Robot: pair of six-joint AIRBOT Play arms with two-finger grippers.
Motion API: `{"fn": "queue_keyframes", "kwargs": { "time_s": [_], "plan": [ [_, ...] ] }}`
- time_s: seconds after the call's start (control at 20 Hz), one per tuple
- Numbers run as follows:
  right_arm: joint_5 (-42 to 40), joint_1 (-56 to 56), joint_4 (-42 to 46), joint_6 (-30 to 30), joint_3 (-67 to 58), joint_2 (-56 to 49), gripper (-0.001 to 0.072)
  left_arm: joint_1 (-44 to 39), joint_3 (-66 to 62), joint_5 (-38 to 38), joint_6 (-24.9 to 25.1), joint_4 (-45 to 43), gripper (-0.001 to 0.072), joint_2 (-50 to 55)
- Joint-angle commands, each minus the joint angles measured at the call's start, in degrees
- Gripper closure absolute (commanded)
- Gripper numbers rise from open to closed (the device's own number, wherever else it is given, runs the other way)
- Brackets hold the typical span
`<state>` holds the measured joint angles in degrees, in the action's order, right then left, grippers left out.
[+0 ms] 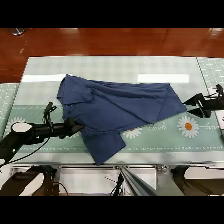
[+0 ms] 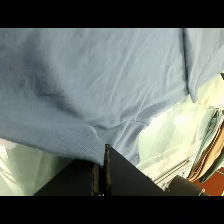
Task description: Fold the shirts.
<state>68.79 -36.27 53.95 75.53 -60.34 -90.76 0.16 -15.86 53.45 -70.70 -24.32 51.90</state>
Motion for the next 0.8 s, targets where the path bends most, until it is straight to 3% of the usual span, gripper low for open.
{"fn": "queue_keyframes", "kwargs": {
  "time_s": [0.0, 0.2, 0.25, 0.35, 0.55, 0.75],
  "plan": [
    [0.9, 3.1, 1.2, 0.7, -2.6, -4.0, 0.0091, 0.1, -0.4, -0.1, 0.0, 0.0, 0.0684, 0.0],
    [1.9, 6.9, 0.5, 0.4, -2.8, -4.7, 0.0104, 0.1, -0.4, -0.1, 0.0, 0.0, 0.0684, 0.0],
    [1.9, 7.4, 0.2, 0.5, -2.9, -4.7, 0.0213, 0.1, -0.4, -0.1, 0.0, 0.0, 0.0684, 0.0],
    [3.1, 7.9, -0.5, -0.2, -3.1, -4.7, 0.0684, 0.1, -0.4, 0.0, 0.0, 0.2, 0.0684, 0.0],
    [10.3, 7.9, -3.1, -1.2, -11.3, -2.1, 0.0686, 1.2, -5.8, 0.4, 0.2, 0.6, 0.0685, -0.3],
    [7.2, 7.9, -12.1, 2.9, -32.6, 6.3, 0.0686, 5.1, -32.5, -0.8, 0.2, 0.9, 0.0685, -0.3]
  ]
}}
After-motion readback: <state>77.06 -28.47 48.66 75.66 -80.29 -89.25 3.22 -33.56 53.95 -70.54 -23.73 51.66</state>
